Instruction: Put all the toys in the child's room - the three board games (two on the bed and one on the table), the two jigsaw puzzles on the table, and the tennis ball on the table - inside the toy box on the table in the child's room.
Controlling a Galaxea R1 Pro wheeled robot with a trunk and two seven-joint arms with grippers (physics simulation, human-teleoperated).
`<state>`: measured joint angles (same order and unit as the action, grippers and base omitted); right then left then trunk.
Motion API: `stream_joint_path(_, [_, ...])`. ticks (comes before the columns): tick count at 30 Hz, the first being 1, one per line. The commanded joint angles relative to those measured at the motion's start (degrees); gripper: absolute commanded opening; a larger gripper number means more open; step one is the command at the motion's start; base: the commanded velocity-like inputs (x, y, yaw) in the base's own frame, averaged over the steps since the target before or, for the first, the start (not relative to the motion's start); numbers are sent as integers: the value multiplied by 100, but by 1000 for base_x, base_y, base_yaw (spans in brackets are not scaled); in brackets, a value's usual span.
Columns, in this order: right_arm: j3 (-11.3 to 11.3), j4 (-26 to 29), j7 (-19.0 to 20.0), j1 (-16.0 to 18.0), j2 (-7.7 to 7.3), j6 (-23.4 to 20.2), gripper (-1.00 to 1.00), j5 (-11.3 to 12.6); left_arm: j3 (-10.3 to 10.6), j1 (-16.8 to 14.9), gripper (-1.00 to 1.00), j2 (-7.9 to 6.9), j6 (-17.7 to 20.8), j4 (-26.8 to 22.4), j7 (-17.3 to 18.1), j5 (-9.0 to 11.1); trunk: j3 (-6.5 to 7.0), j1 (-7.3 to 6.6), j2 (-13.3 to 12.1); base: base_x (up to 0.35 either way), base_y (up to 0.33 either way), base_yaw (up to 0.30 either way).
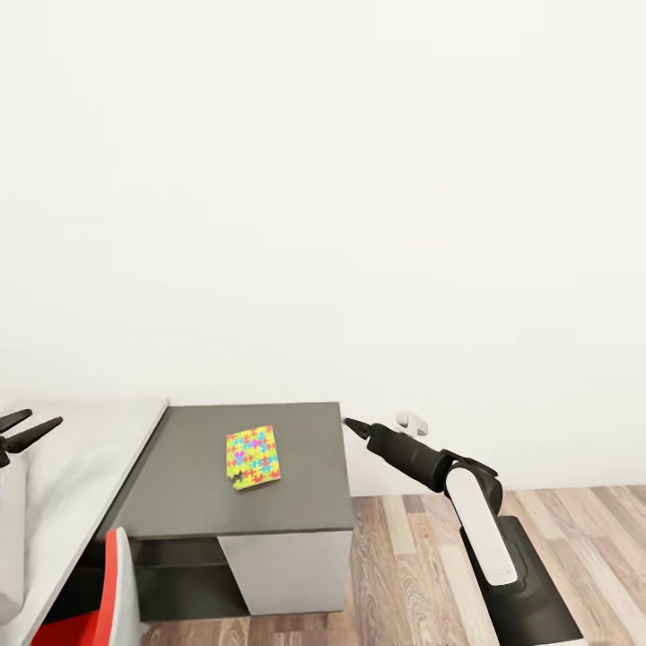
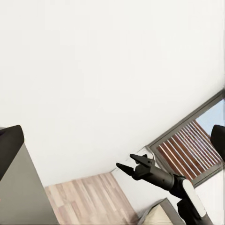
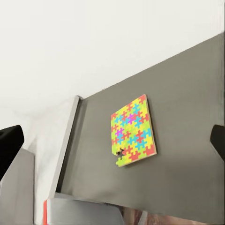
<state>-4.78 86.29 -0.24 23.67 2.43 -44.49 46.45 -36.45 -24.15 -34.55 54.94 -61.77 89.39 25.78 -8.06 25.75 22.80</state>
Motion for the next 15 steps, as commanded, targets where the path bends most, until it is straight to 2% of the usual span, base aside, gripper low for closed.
stream_joint_path(1, [4, 2, -3, 6, 3, -25, 100, 4, -2, -2, 100, -1, 61, -1, 24, -4, -8, 4, 12, 1, 1, -275])
stream_joint_path(8, [4, 10, -3, 6, -1, -25, 100, 4, -2, -2, 100, -1, 62, -2, 22, -8, 20, 4, 12, 0, 0, -253])
stream_joint_path(15, [157, 13, -3, 6, 2, -26, 100, -11, -2, -2, 100, 0, 63, -2, 17, -4, 27, 4, 12, 0, 0, -63])
